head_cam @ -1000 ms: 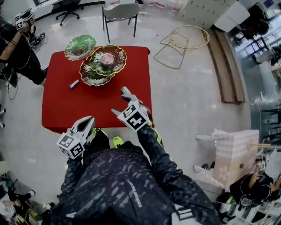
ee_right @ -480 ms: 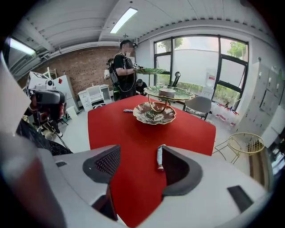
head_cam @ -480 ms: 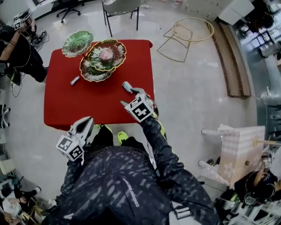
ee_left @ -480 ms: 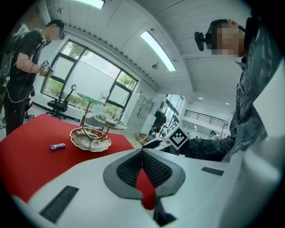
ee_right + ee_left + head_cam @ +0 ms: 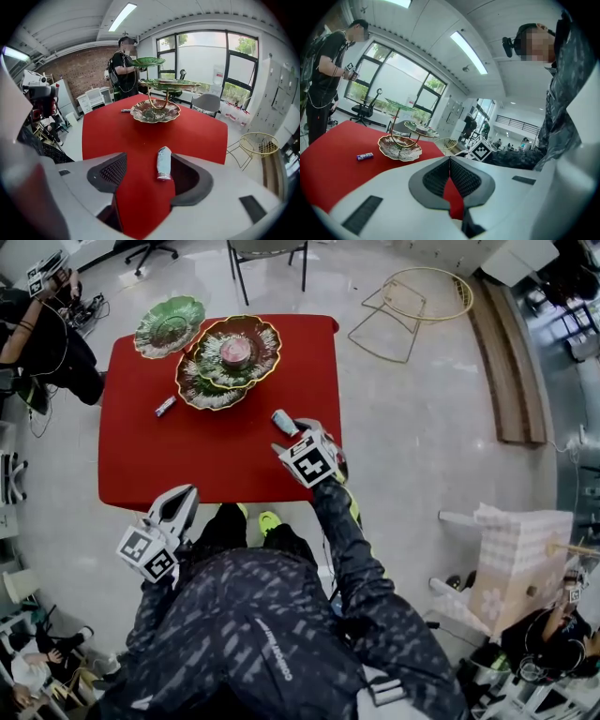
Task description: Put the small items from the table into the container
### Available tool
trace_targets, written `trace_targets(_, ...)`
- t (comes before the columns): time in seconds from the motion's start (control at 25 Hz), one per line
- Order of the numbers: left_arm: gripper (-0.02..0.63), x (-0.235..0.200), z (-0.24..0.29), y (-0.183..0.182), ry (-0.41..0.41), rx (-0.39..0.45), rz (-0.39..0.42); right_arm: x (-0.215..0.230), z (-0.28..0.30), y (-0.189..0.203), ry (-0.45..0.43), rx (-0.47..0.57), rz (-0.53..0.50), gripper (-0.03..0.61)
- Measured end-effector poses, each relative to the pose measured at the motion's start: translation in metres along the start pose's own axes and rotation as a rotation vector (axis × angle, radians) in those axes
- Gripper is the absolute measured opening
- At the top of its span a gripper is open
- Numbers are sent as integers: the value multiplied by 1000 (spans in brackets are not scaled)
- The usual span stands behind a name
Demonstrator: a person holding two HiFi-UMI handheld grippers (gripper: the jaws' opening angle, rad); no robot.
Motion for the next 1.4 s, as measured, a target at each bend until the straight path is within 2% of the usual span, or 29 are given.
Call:
trace_targets(0.64, 11, -31, -1, -13, -38, -19, -16, 34, 58, 24, -6, -60, 74, 299)
trace_targets(1.4, 11, -49, -16, -15, -68, -26, -40, 37, 87, 48, -21, -131, 124, 282)
Point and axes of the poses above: the fingertips, and each gripper's own axes: z forward along the fingers, x to its right, y out of its underside, the point moved 1 cm from there along -z, backward along the fingers, and after that the axes turned 15 degrees about -z, right-handed, at the moved point
